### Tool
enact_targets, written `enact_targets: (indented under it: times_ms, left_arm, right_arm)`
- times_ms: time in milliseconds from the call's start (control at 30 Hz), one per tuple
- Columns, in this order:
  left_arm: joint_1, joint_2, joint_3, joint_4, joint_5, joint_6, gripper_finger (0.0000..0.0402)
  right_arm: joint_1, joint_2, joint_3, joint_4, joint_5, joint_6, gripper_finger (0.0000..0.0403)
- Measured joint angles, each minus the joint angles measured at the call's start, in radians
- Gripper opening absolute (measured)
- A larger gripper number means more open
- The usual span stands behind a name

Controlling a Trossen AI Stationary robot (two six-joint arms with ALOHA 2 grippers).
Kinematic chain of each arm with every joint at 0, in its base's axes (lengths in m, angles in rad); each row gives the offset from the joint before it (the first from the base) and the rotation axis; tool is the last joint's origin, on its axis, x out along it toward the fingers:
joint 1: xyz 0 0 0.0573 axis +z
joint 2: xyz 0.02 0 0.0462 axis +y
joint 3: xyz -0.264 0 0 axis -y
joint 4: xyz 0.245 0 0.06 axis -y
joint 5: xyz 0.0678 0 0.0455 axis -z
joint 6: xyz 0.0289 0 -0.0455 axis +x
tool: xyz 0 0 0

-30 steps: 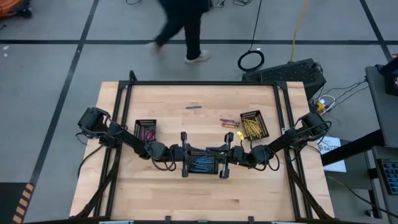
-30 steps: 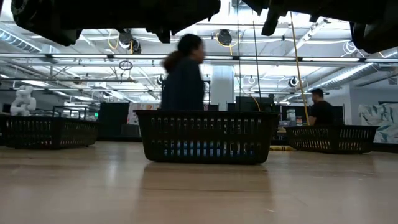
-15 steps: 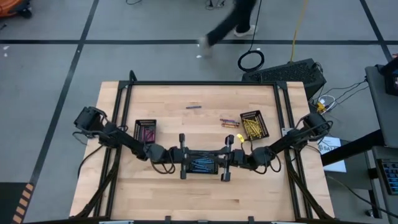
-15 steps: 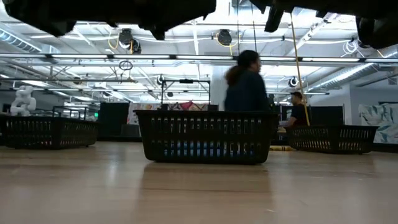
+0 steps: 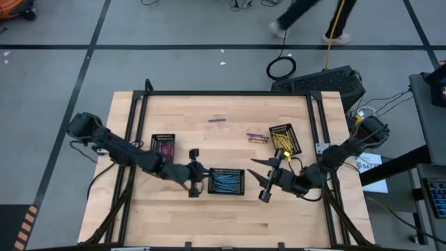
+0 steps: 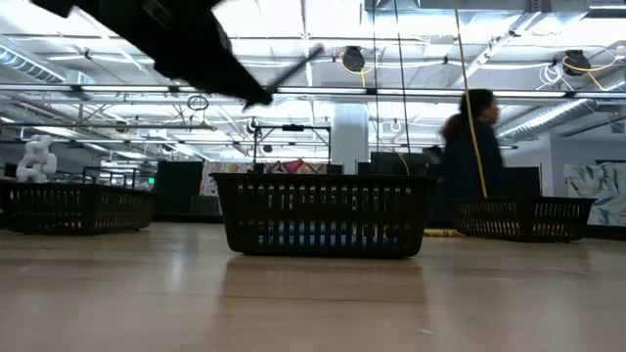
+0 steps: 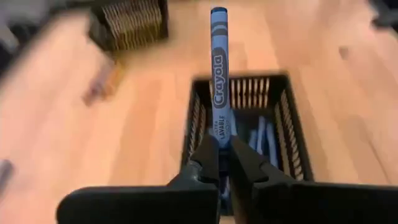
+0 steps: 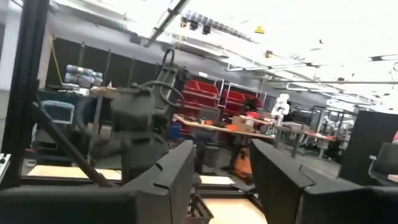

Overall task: Sort crayons
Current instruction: Put the blue crayon into the center black basket, then put the yellow crayon into the right black basket

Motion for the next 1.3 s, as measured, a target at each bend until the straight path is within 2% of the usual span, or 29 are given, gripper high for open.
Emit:
enact_targets:
  times_ms: [167, 333, 533, 767, 867, 933, 1033, 1133, 1233, 1300]
  left_arm:
    - [0.048, 0.119, 0.130, -0.144, 0.154, -0.050, 0.0002]
    - [0.071, 0.274, 0.295, -0.226, 0.231, -0.057, 0.0002]
    - [0.079, 0.420, 0.453, -0.404, 0.239, -0.056, 0.0016]
    - [0.100, 0.444, 0.477, -0.483, 0.240, -0.057, 0.0078]
    - [0.112, 0.420, 0.476, -0.512, 0.237, -0.056, 0.0113]
    - [0.120, 0.397, 0.476, -0.510, 0.189, -0.058, 0.0135]
    - [0.128, 0.362, 0.476, -0.520, 0.094, -0.091, 0.0159]
    - [0.109, 0.313, 0.463, -0.582, -0.053, -0.115, 0.0168]
    - [0.072, 0.226, 0.390, -0.617, -0.206, -0.142, 0.0169]
    - [0.065, 0.151, 0.314, -0.609, -0.230, -0.188, 0.0170]
  right_arm:
    - [0.000, -0.020, 0.000, -0.062, -0.002, 0.032, 0.0140]
    - [0.007, -0.019, 0.000, -0.128, -0.004, 0.106, 0.0140]
    - [0.041, -0.026, 0.000, -0.110, -0.003, 0.068, 0.0139]
    - [0.052, -0.029, 0.000, -0.165, 0.126, 0.122, 0.0139]
    - [0.050, -0.029, 0.000, -0.220, 0.191, 0.236, 0.0139]
    - [0.031, -0.029, 0.000, -0.282, 0.202, 0.370, 0.0139]
    - [-0.026, -0.054, 0.000, -0.449, 0.115, 0.572, 0.0139]
    - [-0.119, -0.118, 0.000, -0.764, -0.034, 0.840, 0.0139]
    - [-0.248, -0.160, 0.012, -1.073, -0.205, 1.046, 0.0139]
    - [-0.325, -0.162, 0.028, -1.228, -0.316, 1.096, 0.0139]
